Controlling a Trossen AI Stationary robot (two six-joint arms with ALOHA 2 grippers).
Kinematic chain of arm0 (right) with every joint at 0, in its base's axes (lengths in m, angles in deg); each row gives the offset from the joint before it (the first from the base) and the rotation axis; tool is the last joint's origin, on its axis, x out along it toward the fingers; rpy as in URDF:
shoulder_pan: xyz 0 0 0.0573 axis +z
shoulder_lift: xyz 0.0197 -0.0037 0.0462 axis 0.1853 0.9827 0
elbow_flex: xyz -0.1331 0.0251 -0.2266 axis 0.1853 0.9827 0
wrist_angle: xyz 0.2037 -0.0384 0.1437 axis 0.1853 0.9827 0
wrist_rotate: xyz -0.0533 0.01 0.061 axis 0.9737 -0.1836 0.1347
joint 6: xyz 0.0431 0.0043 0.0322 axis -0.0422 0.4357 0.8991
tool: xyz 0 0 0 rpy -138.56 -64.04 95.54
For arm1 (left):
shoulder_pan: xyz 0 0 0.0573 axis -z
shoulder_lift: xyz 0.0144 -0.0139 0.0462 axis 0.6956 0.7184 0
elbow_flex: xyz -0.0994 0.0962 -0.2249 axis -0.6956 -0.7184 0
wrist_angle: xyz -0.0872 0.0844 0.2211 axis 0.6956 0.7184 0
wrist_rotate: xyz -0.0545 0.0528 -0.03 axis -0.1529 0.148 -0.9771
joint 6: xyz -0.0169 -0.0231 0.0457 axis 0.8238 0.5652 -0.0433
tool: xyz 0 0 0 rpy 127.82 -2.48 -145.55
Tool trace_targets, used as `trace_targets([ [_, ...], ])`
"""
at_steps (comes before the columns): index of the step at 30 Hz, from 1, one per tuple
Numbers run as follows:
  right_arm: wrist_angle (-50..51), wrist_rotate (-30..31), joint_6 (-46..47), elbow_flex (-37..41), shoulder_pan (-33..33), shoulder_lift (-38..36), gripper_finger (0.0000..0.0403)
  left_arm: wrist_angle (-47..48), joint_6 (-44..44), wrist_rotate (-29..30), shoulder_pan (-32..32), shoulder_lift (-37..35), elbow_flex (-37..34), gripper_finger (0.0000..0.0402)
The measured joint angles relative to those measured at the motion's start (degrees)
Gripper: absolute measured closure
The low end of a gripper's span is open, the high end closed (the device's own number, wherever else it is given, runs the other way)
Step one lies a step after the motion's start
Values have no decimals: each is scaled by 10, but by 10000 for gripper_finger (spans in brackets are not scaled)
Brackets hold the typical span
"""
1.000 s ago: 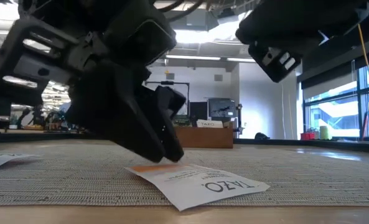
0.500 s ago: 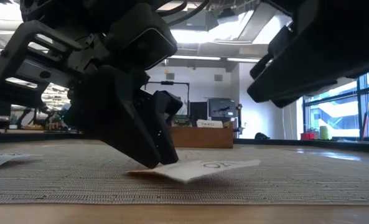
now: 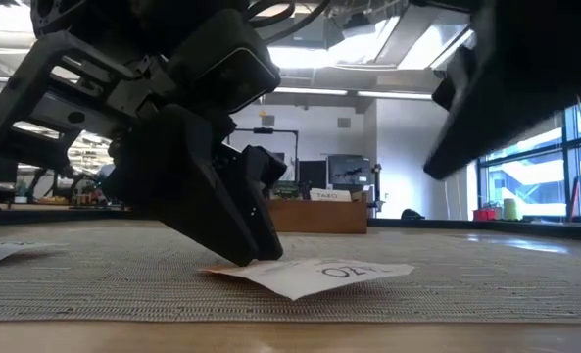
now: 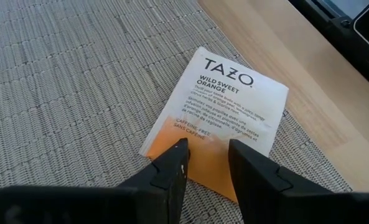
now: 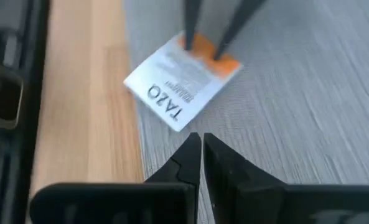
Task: Pick & Place Tea
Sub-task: Put the white orange tea bag into the right section of the wooden organizer
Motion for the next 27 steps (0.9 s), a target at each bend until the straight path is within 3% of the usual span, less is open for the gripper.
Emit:
trace_targets([
  [6, 16, -51, 138, -25, -4, 0, 380, -13, -1, -3, -1, 2, -1, 290],
  [11, -32, -93, 155, -25, -3, 0, 367, -19, -1, -4, -1, 2, -1, 286],
  [20, -9, -44, 307, -25, -3, 21, 240, -18, 35, -4, -1, 2, -1, 289],
  [27, -61, -58, 330, -25, -1, 51, 178, 9, 43, -8, -1, 1, 1, 286],
])
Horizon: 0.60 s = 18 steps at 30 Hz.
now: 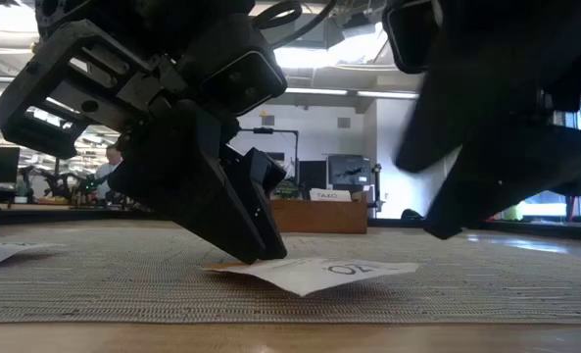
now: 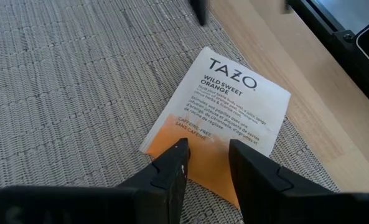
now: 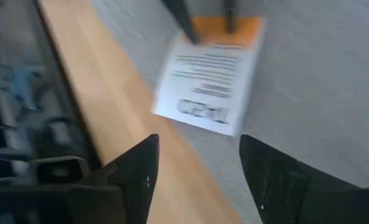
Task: Pick & Place Tea
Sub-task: Put the white orange tea bag into the right section of the wooden organizer
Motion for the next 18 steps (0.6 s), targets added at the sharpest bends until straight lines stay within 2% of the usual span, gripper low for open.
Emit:
trace_targets([
  [4, -24, -7, 80, 0, 0, 14, 175, 1, 5, 0, 0, 0, 0, 289],
  [10, -53, -24, 178, 0, 5, 37, 190, 0, 15, 0, 2, 0, -1, 290],
  [18, -97, 48, 221, 0, 11, 61, 206, -5, 30, 4, 4, 0, -2, 290],
])
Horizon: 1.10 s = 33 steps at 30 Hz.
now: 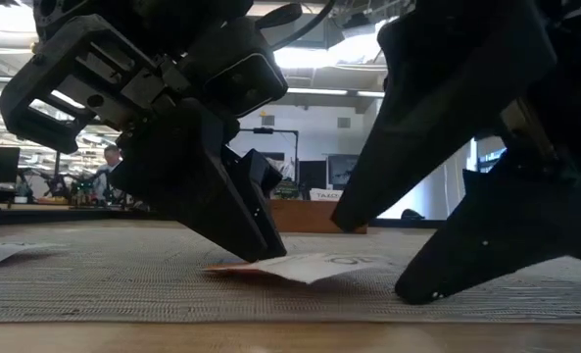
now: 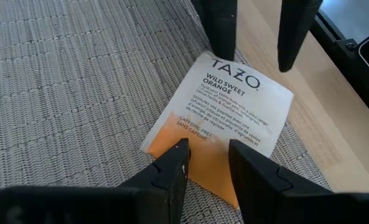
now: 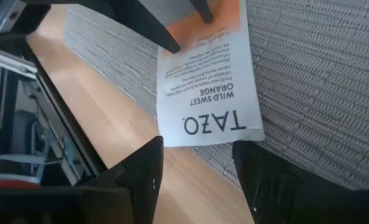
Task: Pick & Place Tea
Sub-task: Put the white orange tea bag into the right section of the wooden organizer
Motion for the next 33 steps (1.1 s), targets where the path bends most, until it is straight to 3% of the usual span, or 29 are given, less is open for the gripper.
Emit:
trace_targets([
  [11, -40, 13, 29, 0, 3, 15, 227, -2, 8, 32, 12, 0, 0, 286],
  [29, -1, 46, 31, -1, 5, 14, 263, -5, 103, 68, 42, 0, 0, 288],
  [33, -4, 85, 32, 0, 9, 14, 265, -5, 106, 69, 42, 0, 0, 289],
])
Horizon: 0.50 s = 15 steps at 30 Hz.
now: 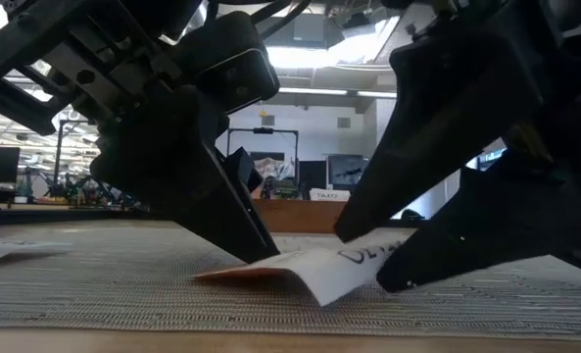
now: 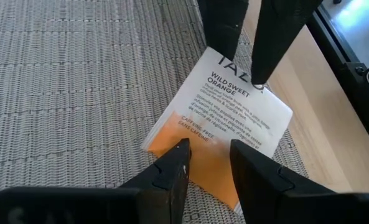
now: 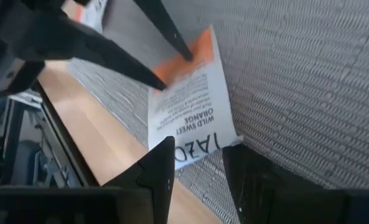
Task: Pick & Place Tea
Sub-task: Put the white orange tea bag into the right section of the wooden organizer
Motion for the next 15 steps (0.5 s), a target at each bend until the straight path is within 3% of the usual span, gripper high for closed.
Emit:
trace_targets([
  [10, -32, 102, -5, 1, 13, -2, 266, 0, 1, 2, 0, 0, 0, 288],
  [15, -38, 108, -8, 1, 12, -3, 266, 0, 0, 11, 1, 0, 0, 289],
])
